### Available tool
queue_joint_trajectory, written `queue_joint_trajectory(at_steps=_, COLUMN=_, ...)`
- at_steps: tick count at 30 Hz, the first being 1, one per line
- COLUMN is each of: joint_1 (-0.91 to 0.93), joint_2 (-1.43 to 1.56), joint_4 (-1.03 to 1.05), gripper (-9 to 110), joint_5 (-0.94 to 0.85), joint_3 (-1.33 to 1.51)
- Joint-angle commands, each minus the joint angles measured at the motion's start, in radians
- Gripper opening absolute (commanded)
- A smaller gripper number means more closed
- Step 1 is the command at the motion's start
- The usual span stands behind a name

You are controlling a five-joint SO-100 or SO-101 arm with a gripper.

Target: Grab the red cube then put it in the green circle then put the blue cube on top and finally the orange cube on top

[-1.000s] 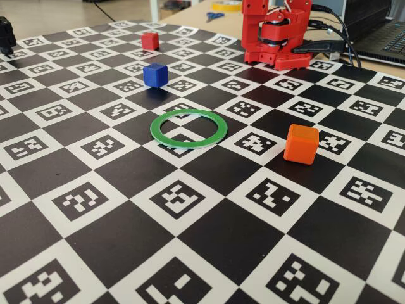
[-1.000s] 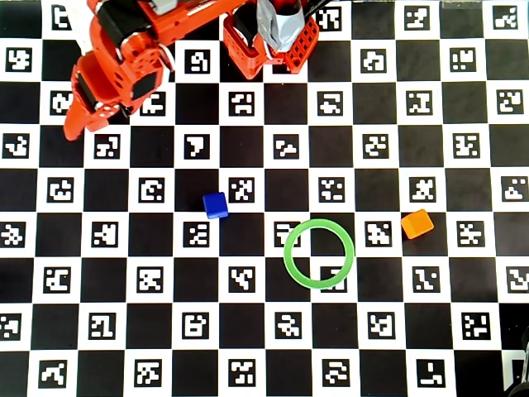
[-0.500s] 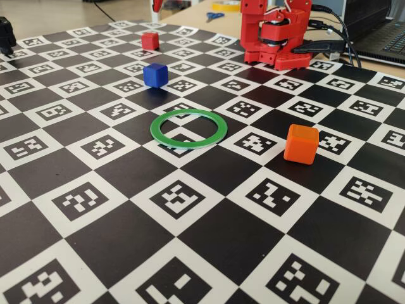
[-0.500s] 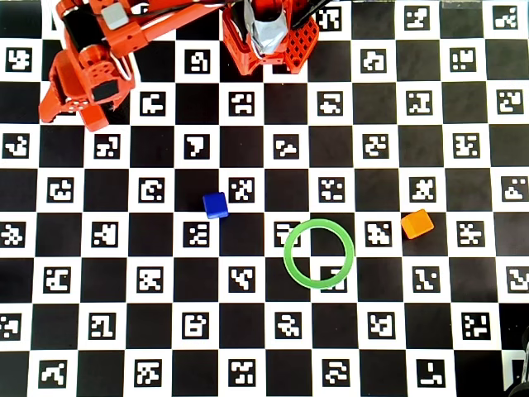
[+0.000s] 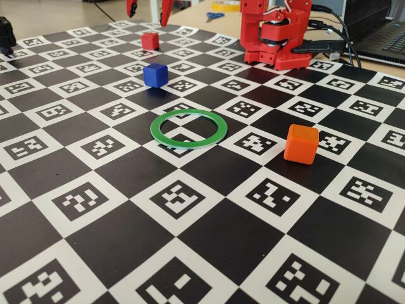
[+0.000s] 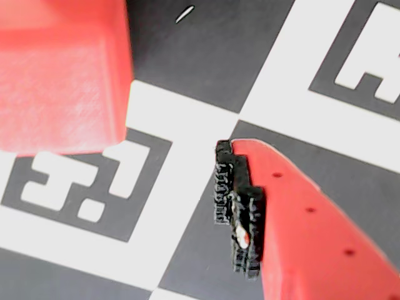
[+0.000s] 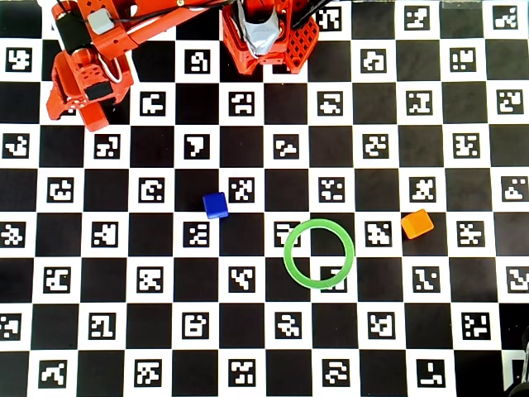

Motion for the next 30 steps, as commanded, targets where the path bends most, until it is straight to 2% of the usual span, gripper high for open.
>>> queue_joint_trajectory(at_steps=1, joint_1=0.011, joint_2=0.011, joint_4=-0.046, gripper=45, joint_5=-0.014, joint_3=0.012)
queue_joint_trajectory(at_steps=30, joint_1=0.028, joint_2=-0.124, joint_4=-0.202, gripper=44, joint_5=-0.074, joint_3=0.005)
